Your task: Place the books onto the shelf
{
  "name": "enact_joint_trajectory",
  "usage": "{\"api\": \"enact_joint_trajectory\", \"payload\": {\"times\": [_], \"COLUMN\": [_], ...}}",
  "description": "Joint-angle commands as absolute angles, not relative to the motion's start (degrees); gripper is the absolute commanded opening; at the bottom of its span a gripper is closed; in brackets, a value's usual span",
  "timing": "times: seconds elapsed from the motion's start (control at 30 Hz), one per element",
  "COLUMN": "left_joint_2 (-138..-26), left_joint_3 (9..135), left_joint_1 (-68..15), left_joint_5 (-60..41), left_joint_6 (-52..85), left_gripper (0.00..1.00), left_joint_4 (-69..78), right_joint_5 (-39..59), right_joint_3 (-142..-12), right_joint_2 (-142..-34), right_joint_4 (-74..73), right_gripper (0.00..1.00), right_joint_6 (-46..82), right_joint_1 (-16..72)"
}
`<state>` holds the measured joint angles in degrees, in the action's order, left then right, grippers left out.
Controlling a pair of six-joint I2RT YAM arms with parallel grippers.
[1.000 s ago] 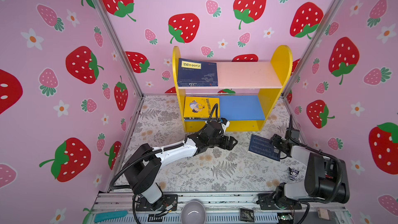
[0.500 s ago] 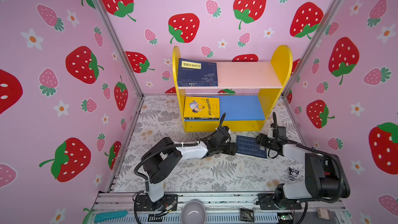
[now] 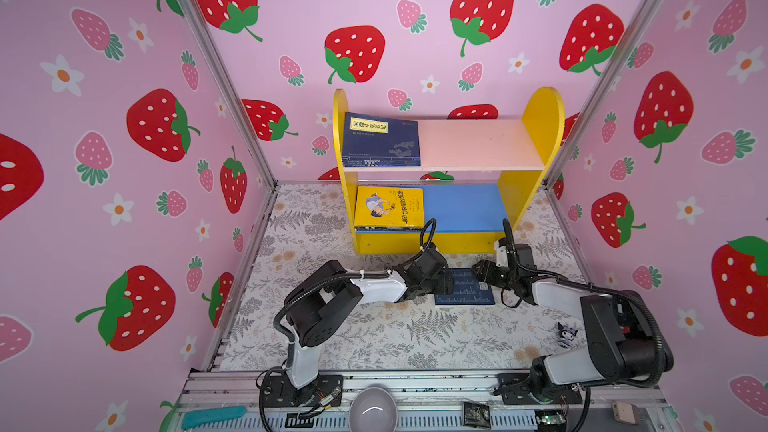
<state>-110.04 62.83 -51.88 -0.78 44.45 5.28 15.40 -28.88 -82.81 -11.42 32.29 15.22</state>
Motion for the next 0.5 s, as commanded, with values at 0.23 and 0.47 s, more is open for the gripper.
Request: {"api": "enact_joint_trajectory", "payload": {"times": [0.23,0.47], "left_joint_2": [-108.0,-106.6], "left_joint_3": [61.4,59.0], "left_joint_1": [-49.9,-49.9], "left_joint_5": [-6.7,-12.6], "left_joint_6": [52.3,57.0], "left_gripper": [0.83,0.83], "left_joint_4": [7.5,8.2], "right_joint_5": [13.5,11.8], "right_joint_3": [-24.1,-23.4], "right_joint_2": [-82.4,-80.6], "right_joint_4": [-8.7,-6.8], "right_gripper": [0.67,0.66], "right_joint_6": [35.9,35.7], "right_joint_1": [15.6,15.7]}}
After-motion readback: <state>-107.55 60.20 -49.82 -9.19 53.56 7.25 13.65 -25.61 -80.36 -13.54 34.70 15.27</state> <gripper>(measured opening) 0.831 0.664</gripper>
